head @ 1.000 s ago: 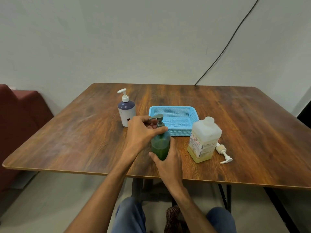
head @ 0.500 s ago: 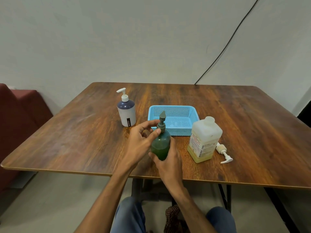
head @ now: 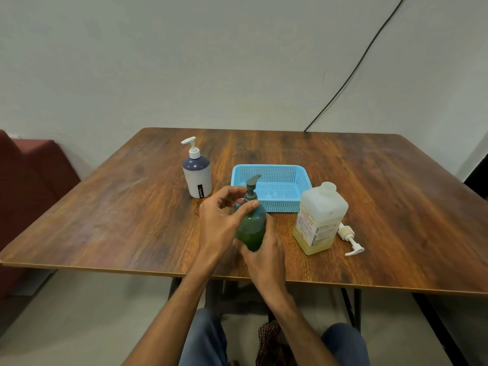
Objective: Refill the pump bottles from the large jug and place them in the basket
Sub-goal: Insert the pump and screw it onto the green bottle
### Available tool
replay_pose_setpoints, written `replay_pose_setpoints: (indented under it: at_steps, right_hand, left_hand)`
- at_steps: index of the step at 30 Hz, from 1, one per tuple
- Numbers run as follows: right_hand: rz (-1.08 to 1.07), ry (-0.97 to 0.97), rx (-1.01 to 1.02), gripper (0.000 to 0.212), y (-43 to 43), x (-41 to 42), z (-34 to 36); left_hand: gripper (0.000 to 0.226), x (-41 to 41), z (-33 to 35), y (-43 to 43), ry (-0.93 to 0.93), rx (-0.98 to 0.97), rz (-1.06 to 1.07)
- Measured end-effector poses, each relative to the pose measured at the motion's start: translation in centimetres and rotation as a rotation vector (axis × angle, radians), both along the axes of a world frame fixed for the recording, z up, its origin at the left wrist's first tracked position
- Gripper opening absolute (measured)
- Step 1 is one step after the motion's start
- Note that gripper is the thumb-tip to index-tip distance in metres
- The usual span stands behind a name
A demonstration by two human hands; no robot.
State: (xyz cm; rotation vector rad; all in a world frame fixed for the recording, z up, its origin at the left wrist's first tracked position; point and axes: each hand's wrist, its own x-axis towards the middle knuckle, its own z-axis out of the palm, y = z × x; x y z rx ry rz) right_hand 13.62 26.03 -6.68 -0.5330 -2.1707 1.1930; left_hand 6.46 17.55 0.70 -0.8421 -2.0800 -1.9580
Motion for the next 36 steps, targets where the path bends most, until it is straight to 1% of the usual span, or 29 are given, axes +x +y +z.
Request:
replay_pose_setpoints:
  at_steps: [2,5,9,11,14,19,24,30,33,36]
  right_hand:
    - [-0.002,0.004,0.006,0.086,0.0,0.0,0.0]
    - [-0.002,0.008,0.015,0.085,0.0,0.0,0.0]
    - [-0.002,0.011,0.019,0.085,0.0,0.0,0.0]
    - [-0.005,0.011,0.016,0.085,0.0,0.0,0.0]
    - [0.002,-0.004,0.002,0.087,0.0,0.0,0.0]
    - [0.015,-0.01,-0.025,0.089,-0.1,0.0,-0.1]
    - [0.011,-0.011,-0.01,0.087,-0.1,0.0,-0.1]
    - [0.009,-0.007,-0.008,0.087,0.0,0.1,0.0]
    - [0.007,-0.003,-0.008,0.087,0.0,0.1,0.1]
    - [0.001,-0.006,-0.007,0.087,-0.1,0.2,0.1]
  left_hand:
    - [0.028,-0.1,-0.1,-0.2,-0.021,0.0,-0.045]
    - [0.029,-0.4,-0.1,-0.5,-0.015,-0.068,-0.091]
    - [0.031,-0.8,0.3,-1.1,-0.068,-0.114,-0.148]
    - [0.036,-0.6,0.6,-1.2,-0.045,-0.098,-0.131]
    - [0.045,-0.1,0.8,-0.7,0.02,-0.071,-0.033]
    - [0.041,0.2,0.8,0.3,0.115,-0.157,0.109]
    - [0.037,0.4,0.4,0.6,0.104,-0.102,0.159]
    - [0.033,0.4,0.4,0.8,0.083,-0.067,0.128]
    - [0.031,0.4,0.7,0.4,0.106,-0.121,0.106]
    - [0.034,-0.1,0.6,-0.1,0.101,-0.174,0.058]
